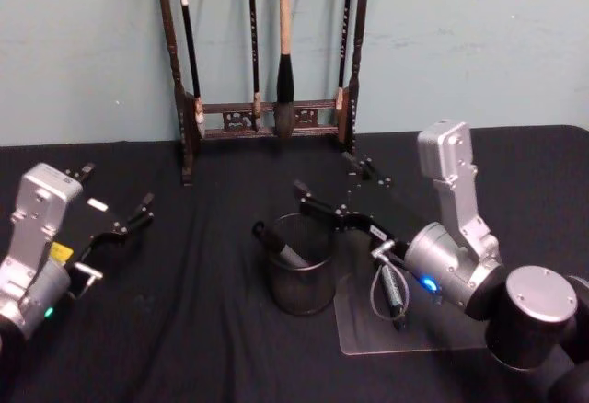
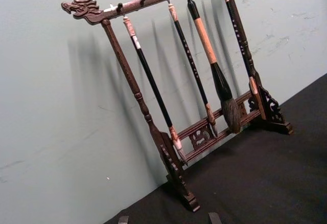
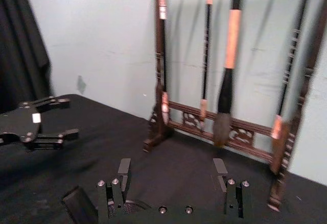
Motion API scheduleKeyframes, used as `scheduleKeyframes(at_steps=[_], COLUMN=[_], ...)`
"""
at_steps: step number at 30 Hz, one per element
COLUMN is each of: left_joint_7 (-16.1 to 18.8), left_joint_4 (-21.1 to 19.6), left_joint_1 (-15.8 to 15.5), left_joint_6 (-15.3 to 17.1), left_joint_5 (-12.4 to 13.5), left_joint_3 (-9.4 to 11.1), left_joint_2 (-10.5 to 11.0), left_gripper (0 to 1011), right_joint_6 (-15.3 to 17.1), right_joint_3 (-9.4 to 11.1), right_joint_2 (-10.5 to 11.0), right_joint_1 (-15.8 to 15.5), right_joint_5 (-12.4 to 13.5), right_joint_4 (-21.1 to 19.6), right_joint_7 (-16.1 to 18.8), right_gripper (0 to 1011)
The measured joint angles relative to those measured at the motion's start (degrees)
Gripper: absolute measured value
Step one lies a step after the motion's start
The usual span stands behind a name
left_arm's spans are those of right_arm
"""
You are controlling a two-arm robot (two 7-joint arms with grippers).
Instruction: Pick up the water-based marker from the table and place it into the pen holder.
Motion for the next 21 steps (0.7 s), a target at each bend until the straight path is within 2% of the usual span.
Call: scheduleKeyframes(at_steps=[7,21], left_joint_7=[0.00,0.00], left_joint_4=[0.00,0.00], left_joint_1=[0.00,0.00], left_joint_6=[0.00,0.00], left_joint_5=[0.00,0.00], left_joint_3=[0.00,0.00], left_joint_2=[0.00,0.00], left_gripper=[1009,1009], right_joint_6=[3.00,10.38], right_joint_3=[2.78,5.53], right_joint_2=[0.80,1.91], right_joint_1=[-3.80,-7.88], right_joint_5=[-0.43,-3.39], right_joint_4=[-4.71,-10.36], right_joint_7=[-4.05,-8.21], right_gripper=[1002,1002])
